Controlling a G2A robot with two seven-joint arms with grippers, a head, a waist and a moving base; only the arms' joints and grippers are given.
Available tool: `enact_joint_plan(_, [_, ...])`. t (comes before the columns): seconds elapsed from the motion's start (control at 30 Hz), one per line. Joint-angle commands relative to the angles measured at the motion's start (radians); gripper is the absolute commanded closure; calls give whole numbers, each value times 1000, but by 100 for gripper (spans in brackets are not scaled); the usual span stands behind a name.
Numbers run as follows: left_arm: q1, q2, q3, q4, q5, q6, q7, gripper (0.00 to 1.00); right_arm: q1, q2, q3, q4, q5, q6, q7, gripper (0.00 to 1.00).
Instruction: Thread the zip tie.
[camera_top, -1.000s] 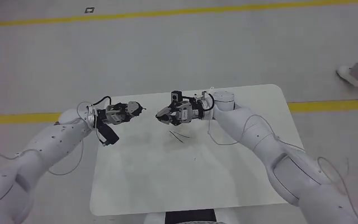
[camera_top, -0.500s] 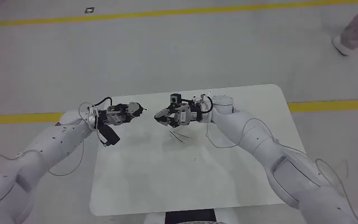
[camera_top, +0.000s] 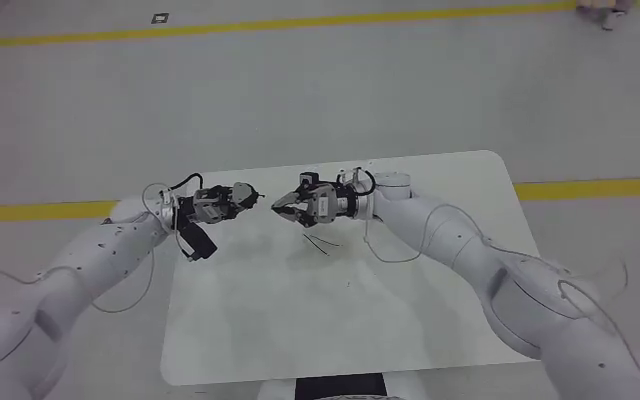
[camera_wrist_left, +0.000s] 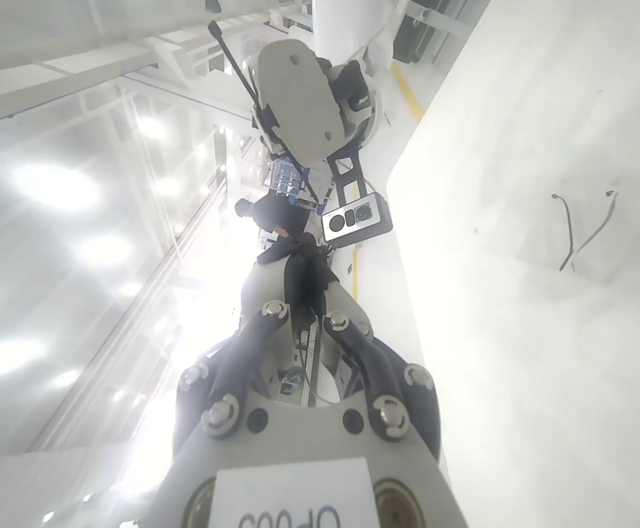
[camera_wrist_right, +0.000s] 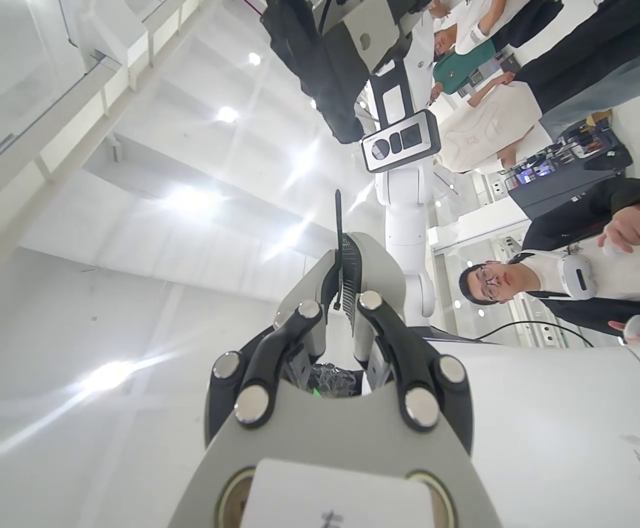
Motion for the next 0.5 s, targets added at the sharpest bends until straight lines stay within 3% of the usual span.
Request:
enact_joint_plan(0.0, [2, -3, 0, -2, 0, 0, 0, 100, 11, 4, -33, -3, 36, 0, -4, 100])
enact_joint_plan(0.3, [4, -6, 0, 3, 0, 0, 0, 100, 12, 5, -34, -1, 36, 0, -3, 100])
enact_joint_plan(0.47, [13, -5, 0, -15, 0, 0, -32, 100, -23, 8, 2, -40, 36, 0, -54, 100])
